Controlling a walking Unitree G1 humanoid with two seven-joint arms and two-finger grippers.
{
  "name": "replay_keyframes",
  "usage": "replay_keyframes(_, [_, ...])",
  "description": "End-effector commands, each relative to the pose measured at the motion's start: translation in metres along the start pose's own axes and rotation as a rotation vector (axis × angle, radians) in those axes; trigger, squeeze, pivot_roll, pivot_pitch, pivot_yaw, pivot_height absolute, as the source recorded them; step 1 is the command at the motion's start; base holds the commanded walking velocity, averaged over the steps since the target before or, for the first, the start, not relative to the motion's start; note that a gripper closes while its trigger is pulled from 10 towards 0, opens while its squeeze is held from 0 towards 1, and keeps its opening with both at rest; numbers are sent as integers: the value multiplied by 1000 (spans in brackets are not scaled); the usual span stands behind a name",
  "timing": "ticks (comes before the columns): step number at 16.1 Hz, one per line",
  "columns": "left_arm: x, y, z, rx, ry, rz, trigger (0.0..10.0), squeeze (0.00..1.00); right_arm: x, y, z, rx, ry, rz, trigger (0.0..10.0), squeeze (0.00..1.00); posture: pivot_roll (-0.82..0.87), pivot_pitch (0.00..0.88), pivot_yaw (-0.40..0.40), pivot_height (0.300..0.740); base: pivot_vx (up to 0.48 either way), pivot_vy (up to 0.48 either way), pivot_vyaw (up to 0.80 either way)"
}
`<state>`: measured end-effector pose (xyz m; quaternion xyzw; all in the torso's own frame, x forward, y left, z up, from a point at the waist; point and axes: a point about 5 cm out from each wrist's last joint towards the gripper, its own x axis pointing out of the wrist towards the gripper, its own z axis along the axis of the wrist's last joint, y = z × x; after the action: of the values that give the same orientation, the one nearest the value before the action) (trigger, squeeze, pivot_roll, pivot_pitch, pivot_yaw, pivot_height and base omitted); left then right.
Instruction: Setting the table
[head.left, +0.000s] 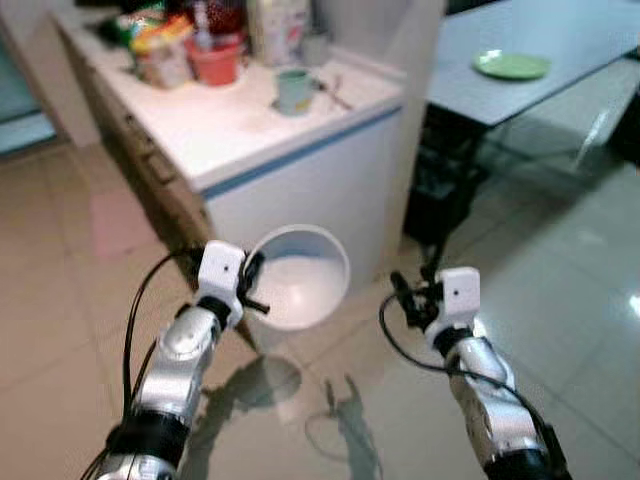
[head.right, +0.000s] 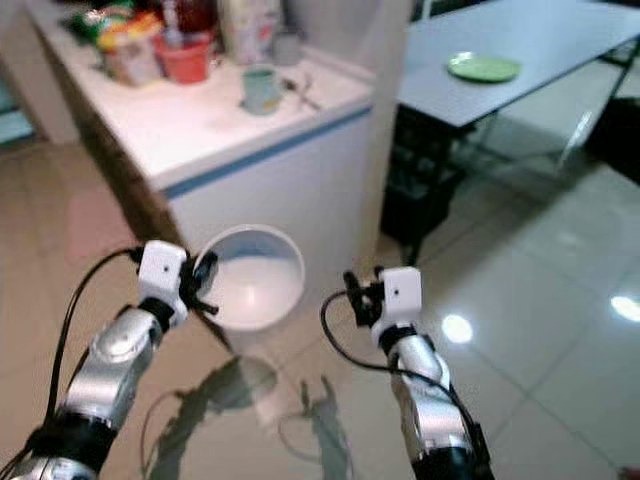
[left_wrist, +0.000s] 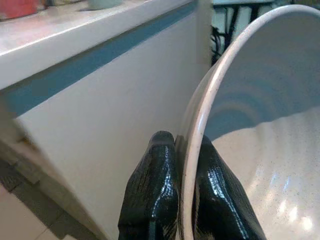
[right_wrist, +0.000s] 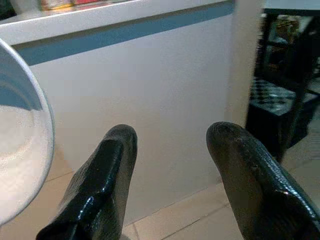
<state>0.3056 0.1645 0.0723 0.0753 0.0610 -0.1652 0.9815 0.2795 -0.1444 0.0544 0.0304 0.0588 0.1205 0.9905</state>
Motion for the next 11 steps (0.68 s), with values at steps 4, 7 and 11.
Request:
replay_keyframes(4, [5,1,10,46,-33,0,0,451,1,0,2,-1,-7,0,10000,0,45,0,74,740,373,-296,0])
replay_keyframes(7, [6,2,9,59,-14,11,0,455,0,2,1,-6,-7,5,10000,0,45,0,76,740,389,-275,0])
replay_keyframes(11, [6,4,9,61,-15,18,0,494,-1,5,0,-6,-4,10,10000,0,41,0,84,740,407,-249,0])
